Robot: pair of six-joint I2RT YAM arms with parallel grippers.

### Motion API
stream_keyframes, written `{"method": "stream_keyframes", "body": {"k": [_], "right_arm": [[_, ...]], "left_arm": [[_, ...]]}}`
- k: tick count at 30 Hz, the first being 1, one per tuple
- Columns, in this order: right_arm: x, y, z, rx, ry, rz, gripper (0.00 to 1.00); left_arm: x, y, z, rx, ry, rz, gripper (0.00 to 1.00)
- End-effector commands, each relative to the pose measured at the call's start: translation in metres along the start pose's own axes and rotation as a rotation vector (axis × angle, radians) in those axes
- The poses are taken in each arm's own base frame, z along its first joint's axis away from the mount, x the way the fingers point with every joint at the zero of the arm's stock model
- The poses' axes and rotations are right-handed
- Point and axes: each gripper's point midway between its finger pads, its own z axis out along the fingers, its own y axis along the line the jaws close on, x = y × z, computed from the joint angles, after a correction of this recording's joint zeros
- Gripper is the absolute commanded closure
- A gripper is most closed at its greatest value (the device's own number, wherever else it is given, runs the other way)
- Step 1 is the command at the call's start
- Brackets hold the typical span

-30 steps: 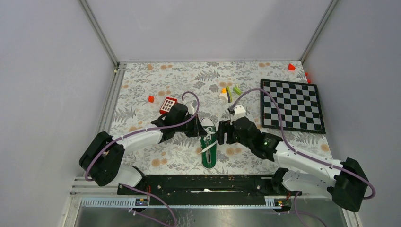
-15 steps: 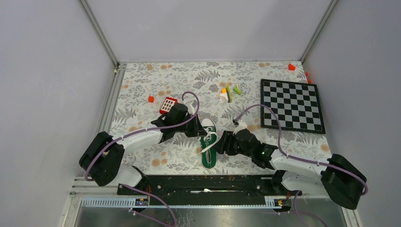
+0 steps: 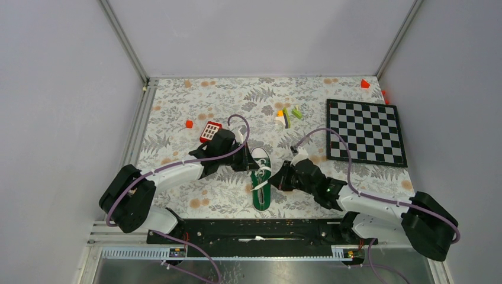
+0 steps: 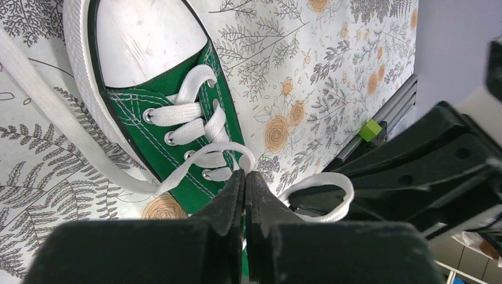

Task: Tie the shoes
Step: Cross the shoelace with the shoelace.

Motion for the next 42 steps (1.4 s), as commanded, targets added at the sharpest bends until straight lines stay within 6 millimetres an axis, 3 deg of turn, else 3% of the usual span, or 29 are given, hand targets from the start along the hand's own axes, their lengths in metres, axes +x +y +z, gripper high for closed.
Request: {"method": "stream_keyframes", "body": {"k": [1, 6, 9, 16, 22, 35, 42], "right_arm": [[-0.04, 0.013, -0.02, 0.065, -0.063, -0.201, 1.0], [-0.069, 0.005, -0.058, 0.227, -0.017, -0.479, 1.0], [-0.082, 0.014, -0.067, 0.245, 0.011, -0.584, 1.0], [-0.079, 0.043, -0.041, 0.09, -0.032, -0.516, 1.0], [-0.092, 0.065, -0.028, -0.028, -0.177, -0.426, 1.0], [-0.083, 0.048, -0.013, -0.043, -0.283, -0.399, 1.0], [-0.062, 0.045, -0.007, -0.043, -0.327, -0.461, 1.0]], "left_arm": [[-0.013, -0.01, 0.0, 0.034, -0.037, 0.029, 1.0], [-0.012, -0.01, -0.001, 0.033, -0.041, 0.03, 1.0], [-0.012, -0.009, -0.001, 0.032, -0.044, 0.029, 1.0], [-0.011, -0.007, -0.002, 0.027, -0.046, 0.027, 1.0], [-0.01, -0.006, -0.004, 0.022, -0.044, 0.025, 1.0], [-0.008, -0.005, -0.003, 0.007, -0.019, 0.02, 1.0], [-0.006, -0.005, -0.003, 0.001, 0.011, 0.0, 1.0]]}}
